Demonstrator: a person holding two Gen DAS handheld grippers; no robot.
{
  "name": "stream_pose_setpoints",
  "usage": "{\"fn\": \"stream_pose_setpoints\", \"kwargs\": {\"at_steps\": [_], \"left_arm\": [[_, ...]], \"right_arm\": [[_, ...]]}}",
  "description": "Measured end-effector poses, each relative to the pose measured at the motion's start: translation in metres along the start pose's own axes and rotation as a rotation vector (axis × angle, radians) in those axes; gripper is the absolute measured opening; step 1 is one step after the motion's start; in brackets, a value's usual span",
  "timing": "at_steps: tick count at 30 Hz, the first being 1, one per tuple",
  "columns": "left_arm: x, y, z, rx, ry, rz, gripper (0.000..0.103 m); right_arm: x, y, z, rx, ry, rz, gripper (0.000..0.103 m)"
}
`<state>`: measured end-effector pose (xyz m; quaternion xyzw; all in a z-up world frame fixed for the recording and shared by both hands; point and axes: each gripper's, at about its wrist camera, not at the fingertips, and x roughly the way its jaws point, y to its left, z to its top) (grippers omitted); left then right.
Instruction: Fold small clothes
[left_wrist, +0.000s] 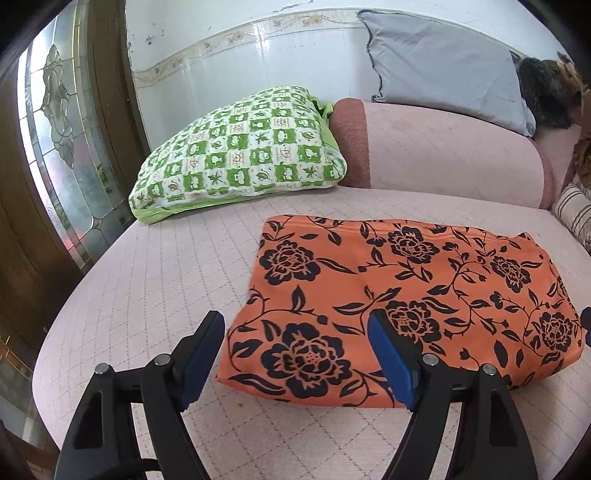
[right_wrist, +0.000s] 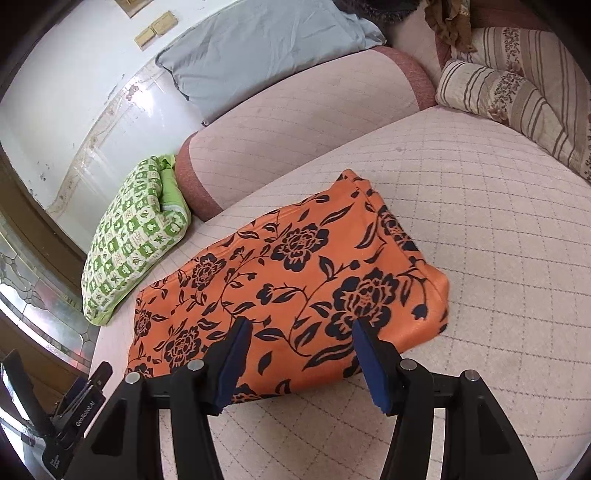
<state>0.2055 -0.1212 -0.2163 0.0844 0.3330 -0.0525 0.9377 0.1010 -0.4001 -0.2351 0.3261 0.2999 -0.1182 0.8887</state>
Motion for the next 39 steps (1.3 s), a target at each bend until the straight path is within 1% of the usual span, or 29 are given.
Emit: {"fn": "stream_pose_setpoints", "kwargs": {"at_steps": [8,18,29,39], "left_arm": [[0.018,-0.007,0.010,-0.006,0.028,-0.021,0.080],[0.025,-0.009,0.010,0.001,0.039,-0.013,0.080],[0.025,-0.015,0.008,0.024,0.041,-0.014,0.080],[0.025,-0.016,0.008,0.030,0.045,-0.020,0.080]], "right_arm": [[0.025,0.018,0.003,-0.019,0.034,-0.001,0.061],[0.050,0.039,-0.005,-0.082,0.094,0.004,0.061],[0.052,0.035,-0.006,-0.076,0.106,-0.005,0.061],[0.055,0.040,-0.009,-0.091,0.110,0.007,0.061]]}}
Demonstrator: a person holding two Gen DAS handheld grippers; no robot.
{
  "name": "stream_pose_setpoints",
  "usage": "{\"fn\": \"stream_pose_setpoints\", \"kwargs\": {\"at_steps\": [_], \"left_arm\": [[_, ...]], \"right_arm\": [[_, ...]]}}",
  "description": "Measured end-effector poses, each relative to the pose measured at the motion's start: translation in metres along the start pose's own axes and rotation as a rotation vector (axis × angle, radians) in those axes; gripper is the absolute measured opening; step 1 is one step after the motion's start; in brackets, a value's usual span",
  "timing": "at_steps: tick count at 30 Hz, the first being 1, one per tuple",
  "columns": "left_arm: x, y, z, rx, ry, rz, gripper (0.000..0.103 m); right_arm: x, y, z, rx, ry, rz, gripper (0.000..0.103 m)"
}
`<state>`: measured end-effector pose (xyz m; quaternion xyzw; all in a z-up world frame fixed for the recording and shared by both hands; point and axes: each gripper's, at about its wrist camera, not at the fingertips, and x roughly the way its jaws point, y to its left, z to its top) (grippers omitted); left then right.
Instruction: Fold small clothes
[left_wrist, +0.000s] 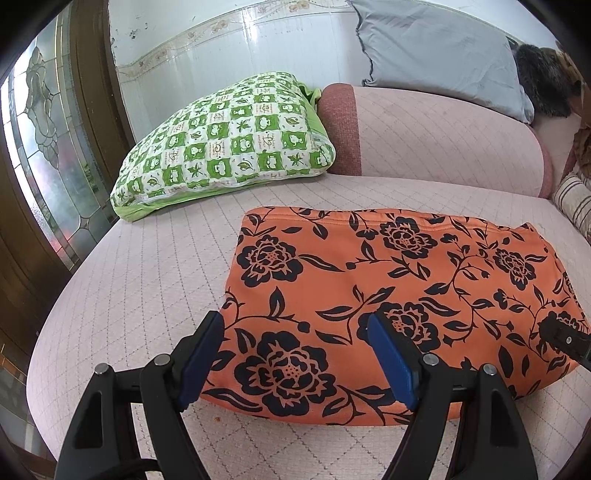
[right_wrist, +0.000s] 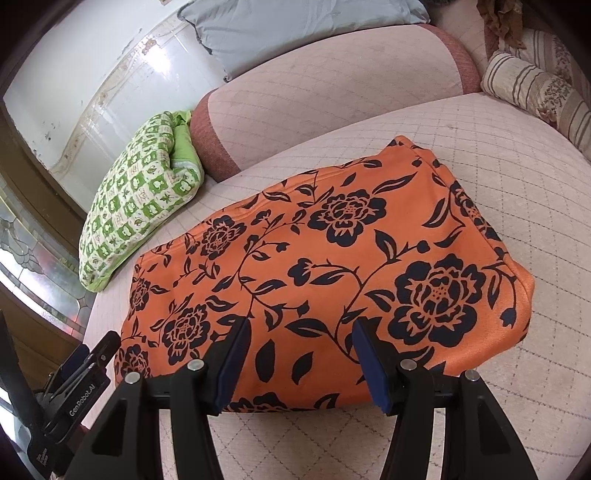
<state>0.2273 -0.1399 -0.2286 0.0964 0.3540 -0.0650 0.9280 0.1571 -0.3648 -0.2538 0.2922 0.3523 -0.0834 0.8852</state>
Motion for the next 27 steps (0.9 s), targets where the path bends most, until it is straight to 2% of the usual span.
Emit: {"fn": "stream_pose_setpoints", "kwargs": {"at_steps": [6,13,15,18,20,23,27], "left_arm": [[0.008,-0.001,-0.002,0.003,0.030,-0.011,0.080],[0.059,-0.010,-0.017,0.004,0.209,-0.010,0.081],[0.061,-0.014,-0.020,0.029,0.196,0.011,0.083],[0.054,-0.018,-0.018,0.057,0.177,0.029,0.083],[0.047,-0.015,-0.016,0.038,0.147,0.026,0.083],[0.035,-0.010,-0.011,0.017,0.093,0.031,0.083],[0.023,-0.005,-0.001,-0.001,0.042,0.033,0.083]], "right_arm": [[0.005,0.000,-0.001,0.001,0.011,0.005,0.061],[0.026,-0.005,-0.002,0.015,0.059,-0.024,0.061],[0.041,-0.007,-0.004,0.007,0.105,-0.050,0.061],[0.042,0.000,-0.005,-0.056,0.105,-0.075,0.061],[0.038,-0.002,-0.004,-0.033,0.103,-0.055,0.061],[0.023,-0.010,0.002,0.023,0.054,-0.001,0.061],[0.006,-0.014,0.010,0.026,-0.029,-0.012,0.061]]}}
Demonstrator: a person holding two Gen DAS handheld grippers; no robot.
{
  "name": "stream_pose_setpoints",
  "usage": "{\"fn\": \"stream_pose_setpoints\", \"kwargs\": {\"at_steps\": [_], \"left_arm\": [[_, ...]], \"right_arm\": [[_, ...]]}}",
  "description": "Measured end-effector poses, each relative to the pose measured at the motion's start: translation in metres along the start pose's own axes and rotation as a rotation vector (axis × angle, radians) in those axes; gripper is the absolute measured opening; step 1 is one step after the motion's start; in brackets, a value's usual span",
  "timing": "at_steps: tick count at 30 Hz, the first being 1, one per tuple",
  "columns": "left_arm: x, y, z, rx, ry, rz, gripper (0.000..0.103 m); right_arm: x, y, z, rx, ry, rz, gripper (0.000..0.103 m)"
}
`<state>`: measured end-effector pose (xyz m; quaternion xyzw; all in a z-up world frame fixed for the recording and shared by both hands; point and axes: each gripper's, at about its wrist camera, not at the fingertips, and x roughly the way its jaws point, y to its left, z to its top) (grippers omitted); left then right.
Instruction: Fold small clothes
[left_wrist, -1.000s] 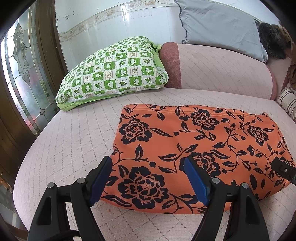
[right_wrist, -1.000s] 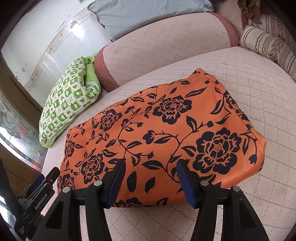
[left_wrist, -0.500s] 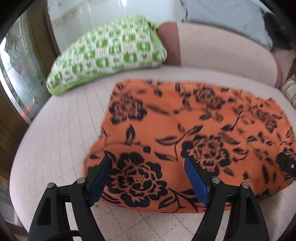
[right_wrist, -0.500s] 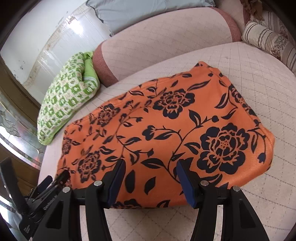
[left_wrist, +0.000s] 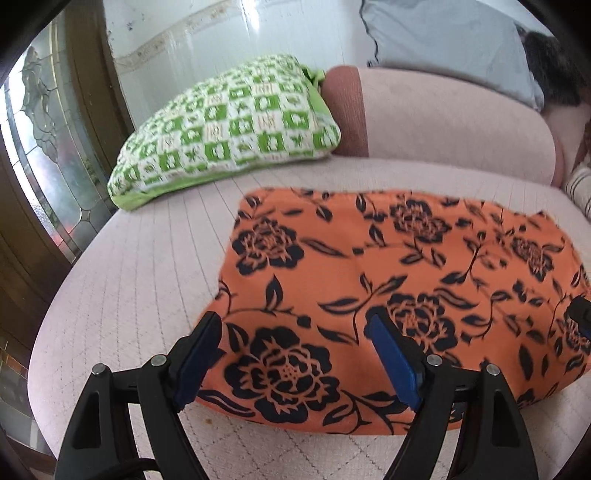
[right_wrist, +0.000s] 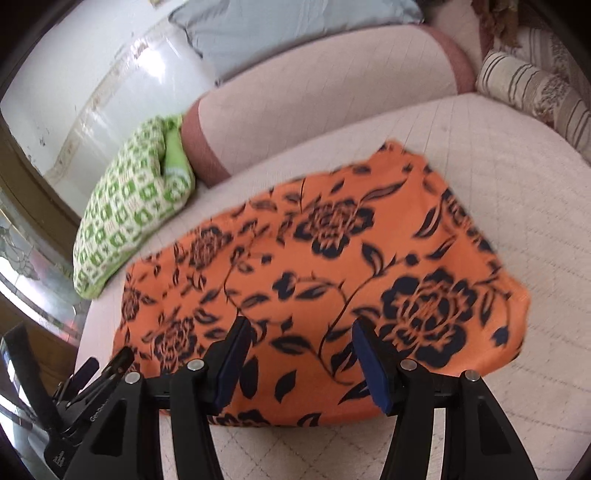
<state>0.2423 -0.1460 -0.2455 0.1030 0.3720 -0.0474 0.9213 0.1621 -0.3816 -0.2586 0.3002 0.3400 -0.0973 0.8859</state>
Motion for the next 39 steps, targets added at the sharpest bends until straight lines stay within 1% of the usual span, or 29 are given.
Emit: {"fn": "stream_pose_setpoints", "kwargs": {"at_steps": [4,9,12,16,20,22,24,27,33,39], "left_arm": [[-0.011,0.002,0.005,-0.010,-0.035,-0.011,0.083],[-0.020,0.006,0.008,-0.026,-0.066,-0.039,0.083],[-0.025,0.008,0.008,-0.028,-0.079,-0.058,0.083],[-0.033,0.011,0.006,-0.003,-0.104,-0.067,0.083],[-0.041,0.018,0.004,0.003,-0.137,-0.086,0.088],[-0.045,0.020,0.003,0.008,-0.155,-0.078,0.090],[-0.048,0.023,0.003,0.003,-0.174,-0.074,0.096],[-0.048,0.027,0.005,-0.017,-0.170,-0.097,0.096],[-0.042,0.032,0.008,-0.047,-0.154,-0.069,0.096],[-0.040,0.030,0.007,-0.042,-0.152,-0.030,0.096]], "right_arm": [[-0.008,0.001,0.004,0.002,-0.034,0.009,0.061],[-0.019,0.016,0.003,-0.073,-0.087,-0.005,0.061],[-0.021,0.025,0.001,-0.101,-0.096,-0.003,0.061],[-0.020,0.034,-0.001,-0.106,-0.100,0.013,0.061],[-0.019,0.043,-0.005,-0.114,-0.105,0.024,0.061],[-0.018,0.048,-0.008,-0.129,-0.110,0.023,0.061],[-0.018,0.054,-0.011,-0.151,-0.117,0.017,0.061],[-0.018,0.060,-0.013,-0.177,-0.125,0.015,0.061],[-0.017,0.061,-0.013,-0.178,-0.131,0.013,0.061],[-0.018,0.058,-0.011,-0.173,-0.129,0.009,0.061]]}}
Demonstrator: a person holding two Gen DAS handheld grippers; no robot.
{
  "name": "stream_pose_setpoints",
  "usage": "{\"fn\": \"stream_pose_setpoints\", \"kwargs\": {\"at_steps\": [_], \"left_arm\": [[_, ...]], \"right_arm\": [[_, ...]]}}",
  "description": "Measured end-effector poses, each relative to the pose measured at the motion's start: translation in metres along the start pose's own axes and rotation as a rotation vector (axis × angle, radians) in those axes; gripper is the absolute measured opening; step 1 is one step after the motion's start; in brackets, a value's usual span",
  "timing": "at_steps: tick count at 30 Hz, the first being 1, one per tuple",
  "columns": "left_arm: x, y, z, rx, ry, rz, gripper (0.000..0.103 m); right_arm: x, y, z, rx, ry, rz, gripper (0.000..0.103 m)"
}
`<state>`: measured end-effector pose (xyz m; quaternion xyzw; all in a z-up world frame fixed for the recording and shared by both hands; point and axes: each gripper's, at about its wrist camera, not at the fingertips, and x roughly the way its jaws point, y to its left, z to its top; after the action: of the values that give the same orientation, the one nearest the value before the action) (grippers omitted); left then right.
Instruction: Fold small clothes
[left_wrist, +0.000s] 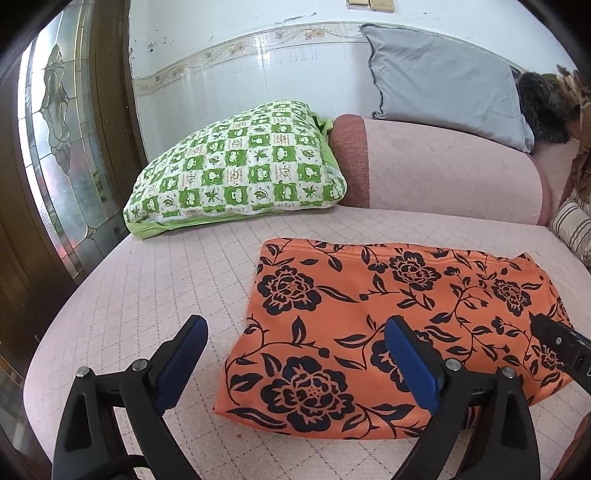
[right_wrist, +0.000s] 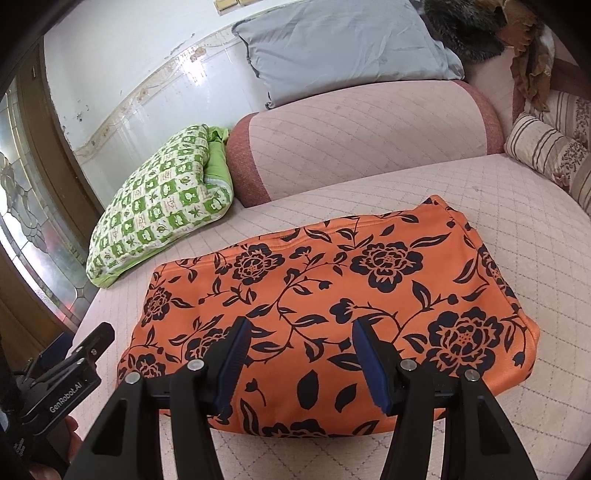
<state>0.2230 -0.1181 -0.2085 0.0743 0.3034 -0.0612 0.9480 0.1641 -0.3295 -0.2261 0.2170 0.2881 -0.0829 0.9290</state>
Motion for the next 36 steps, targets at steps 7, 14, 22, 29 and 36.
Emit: {"fn": "stream_pose_setpoints", "kwargs": {"at_steps": [7,14,22,29,36], "left_arm": [[-0.0020,-0.0060,-0.0008,0.025,-0.015,0.012,0.096],[0.0007,-0.0048,-0.0003,0.013,-0.003,0.013,0.096],[0.0042,-0.0024,-0.0012,0.005,0.016,0.005,0.096],[0.0031,-0.0023,-0.0013,0.005,0.015,0.003,0.096],[0.0033,-0.0030,-0.0012,0.008,0.018,0.003,0.096]], "right_arm": [[-0.0028,-0.0037,0.0007,0.006,-0.005,-0.010,0.061],[0.0006,-0.0068,0.0008,0.015,0.011,-0.020,0.061],[0.0006,-0.0063,0.0008,0.016,0.013,-0.021,0.061],[-0.0001,-0.0064,0.0013,0.013,0.006,-0.020,0.061],[-0.0002,-0.0068,0.0014,0.014,0.006,-0.019,0.061]]}}
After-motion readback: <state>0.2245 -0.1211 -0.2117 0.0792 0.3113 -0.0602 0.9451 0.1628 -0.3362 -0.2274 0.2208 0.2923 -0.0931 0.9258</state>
